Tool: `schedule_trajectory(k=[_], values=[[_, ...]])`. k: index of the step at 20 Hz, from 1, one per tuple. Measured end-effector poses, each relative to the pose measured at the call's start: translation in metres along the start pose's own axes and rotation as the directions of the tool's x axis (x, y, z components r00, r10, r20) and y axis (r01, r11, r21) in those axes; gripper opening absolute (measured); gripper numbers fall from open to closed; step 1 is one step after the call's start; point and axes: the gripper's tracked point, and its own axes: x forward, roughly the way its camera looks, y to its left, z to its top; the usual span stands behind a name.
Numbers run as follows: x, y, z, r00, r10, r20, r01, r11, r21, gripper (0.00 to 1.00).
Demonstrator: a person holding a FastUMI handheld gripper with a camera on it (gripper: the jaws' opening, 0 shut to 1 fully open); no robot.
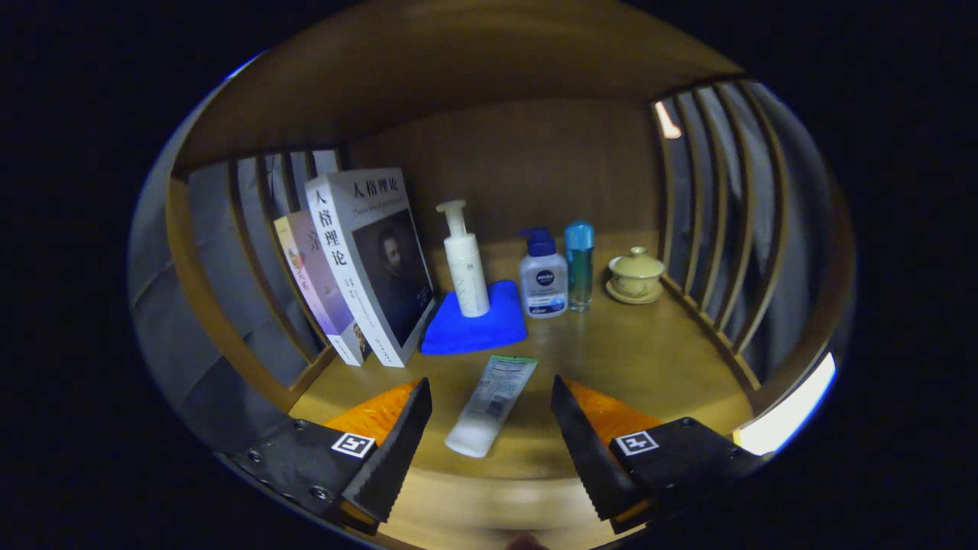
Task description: Pull open the drawer, take out the items inside it, and place them on the countertop above the cabinet.
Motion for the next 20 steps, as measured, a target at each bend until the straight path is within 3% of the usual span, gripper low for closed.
schedule_trajectory(k=[6, 15, 20], values=[[-0.064, 0.011, -0.044, 0.993, 0.035, 0.116, -0.037, 0.999, 0.013, 0.98], [-0.151, 0.03, -0.105, 0.952, 0.025, 0.306, 0.009, 0.994, -0.11, 0.98], [-0.173, 0.058, -0.159, 0.942, 0.066, 0.328, 0.012, 0.973, -0.232, 0.98]])
